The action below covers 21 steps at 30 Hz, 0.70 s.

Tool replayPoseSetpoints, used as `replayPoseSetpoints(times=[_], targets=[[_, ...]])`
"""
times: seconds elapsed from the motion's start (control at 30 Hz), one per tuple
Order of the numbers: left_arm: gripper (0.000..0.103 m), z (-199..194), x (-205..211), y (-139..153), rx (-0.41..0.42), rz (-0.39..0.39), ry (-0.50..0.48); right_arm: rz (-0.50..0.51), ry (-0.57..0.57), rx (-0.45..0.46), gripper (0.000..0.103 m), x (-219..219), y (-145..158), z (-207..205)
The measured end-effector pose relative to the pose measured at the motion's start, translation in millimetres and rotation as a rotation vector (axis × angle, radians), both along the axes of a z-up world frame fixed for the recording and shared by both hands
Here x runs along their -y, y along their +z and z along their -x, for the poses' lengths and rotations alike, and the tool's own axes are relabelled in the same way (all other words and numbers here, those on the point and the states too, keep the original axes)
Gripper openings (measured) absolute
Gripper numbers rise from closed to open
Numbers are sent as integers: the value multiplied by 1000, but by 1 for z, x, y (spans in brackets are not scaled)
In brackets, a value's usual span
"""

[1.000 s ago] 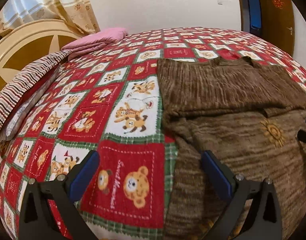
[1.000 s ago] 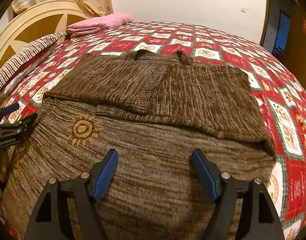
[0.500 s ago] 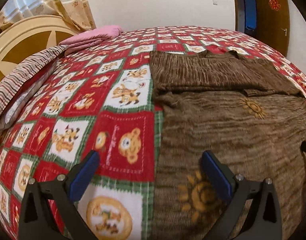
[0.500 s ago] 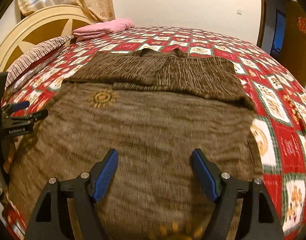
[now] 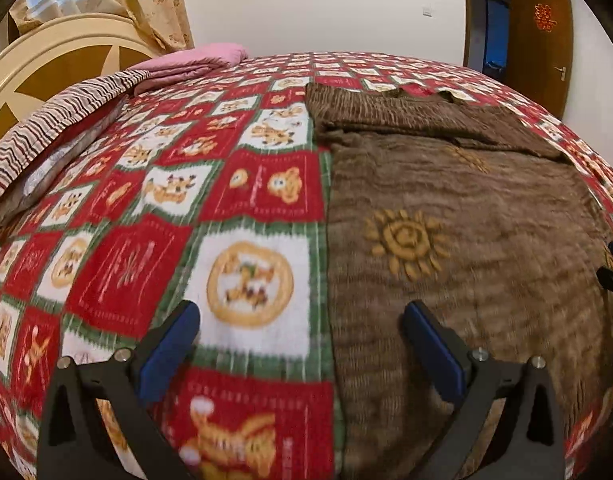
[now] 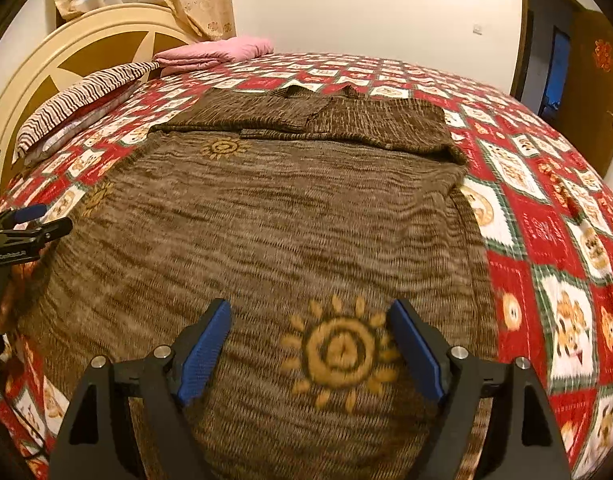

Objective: Fold small clothes
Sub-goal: 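Release the folded edge and withdraw the right tool above the sweater, then grasp the sweater hem with the left tool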

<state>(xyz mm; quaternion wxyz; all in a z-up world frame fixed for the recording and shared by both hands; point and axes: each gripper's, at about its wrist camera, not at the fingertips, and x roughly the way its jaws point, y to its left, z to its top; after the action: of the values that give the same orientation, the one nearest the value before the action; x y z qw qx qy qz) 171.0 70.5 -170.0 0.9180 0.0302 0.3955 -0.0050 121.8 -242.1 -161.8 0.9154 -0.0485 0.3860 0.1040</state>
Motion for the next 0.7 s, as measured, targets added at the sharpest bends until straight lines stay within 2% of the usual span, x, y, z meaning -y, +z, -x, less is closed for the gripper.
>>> replayPoseSetpoints(times=[0.17, 0.27, 0.37, 0.5, 0.57, 0.67, 0.7], targets=[[103, 23, -4, -3, -19, 43, -19, 10, -11, 9, 87, -1, -3, 19], [97, 37, -5, -6, -36, 89, -37, 23, -8, 3, 88, -2, -5, 31], [89, 52, -1, -8, -24, 88, -58, 47, 7, 4, 88, -2, -8, 45], [74, 66, 2, -8, -23, 132, -71, 40, 12, -18, 90, 1, -12, 62], [73, 71, 3, -10, -32, 164, -73, 50, 13, -14, 90, 2, -14, 70], [69, 75, 6, -11, -41, 171, -72, 50, 9, 3, 90, 4, -17, 82], [63, 75, 5, -11, -40, 172, -66, 46, 9, 11, 90, 4, -17, 85]])
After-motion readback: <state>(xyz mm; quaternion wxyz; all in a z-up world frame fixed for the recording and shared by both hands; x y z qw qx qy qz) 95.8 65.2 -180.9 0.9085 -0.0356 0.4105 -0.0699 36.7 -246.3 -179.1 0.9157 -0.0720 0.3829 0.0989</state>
